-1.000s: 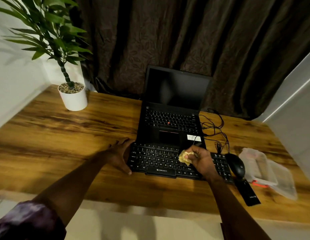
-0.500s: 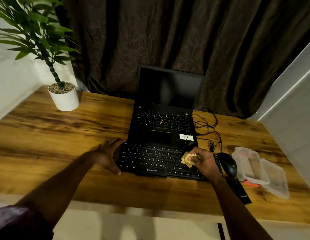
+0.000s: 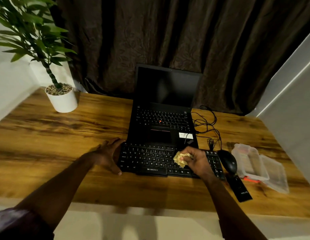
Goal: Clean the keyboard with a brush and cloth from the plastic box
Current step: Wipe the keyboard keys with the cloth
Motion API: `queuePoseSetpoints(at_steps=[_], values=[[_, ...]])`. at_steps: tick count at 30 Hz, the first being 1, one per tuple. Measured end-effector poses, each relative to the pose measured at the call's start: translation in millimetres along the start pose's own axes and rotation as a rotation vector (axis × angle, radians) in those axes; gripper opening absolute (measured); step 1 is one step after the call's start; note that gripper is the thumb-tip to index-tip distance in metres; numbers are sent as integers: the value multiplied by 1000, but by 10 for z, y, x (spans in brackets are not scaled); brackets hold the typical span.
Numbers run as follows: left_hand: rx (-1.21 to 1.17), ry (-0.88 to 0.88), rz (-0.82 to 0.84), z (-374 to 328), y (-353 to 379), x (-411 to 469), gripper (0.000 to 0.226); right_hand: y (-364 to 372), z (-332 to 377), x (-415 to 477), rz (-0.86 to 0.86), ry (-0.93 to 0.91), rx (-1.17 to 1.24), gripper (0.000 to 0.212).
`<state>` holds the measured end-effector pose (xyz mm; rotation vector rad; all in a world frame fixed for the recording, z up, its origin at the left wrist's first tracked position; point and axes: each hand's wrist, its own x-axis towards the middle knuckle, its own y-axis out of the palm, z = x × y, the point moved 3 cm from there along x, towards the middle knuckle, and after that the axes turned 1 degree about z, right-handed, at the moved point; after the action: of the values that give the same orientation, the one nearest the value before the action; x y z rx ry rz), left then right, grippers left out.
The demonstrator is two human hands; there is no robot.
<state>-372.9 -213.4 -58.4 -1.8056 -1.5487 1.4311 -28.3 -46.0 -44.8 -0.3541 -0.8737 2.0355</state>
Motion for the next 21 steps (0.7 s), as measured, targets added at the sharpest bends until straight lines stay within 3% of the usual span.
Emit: queuePoseSetpoints(at_steps=[3, 12, 16, 21], values=[[3, -6, 6, -8, 2, -15, 140, -95, -128, -55, -38, 26, -6, 36], [-16, 9, -18, -30, -1, -18, 141, 272, 220, 41, 35, -4, 15, 18], [-15, 18, -28, -39, -9, -27, 141, 173, 185, -6, 21, -44, -24, 21], [-29, 11, 12, 51, 29, 46, 160, 97, 67, -55, -37, 6, -11, 32]])
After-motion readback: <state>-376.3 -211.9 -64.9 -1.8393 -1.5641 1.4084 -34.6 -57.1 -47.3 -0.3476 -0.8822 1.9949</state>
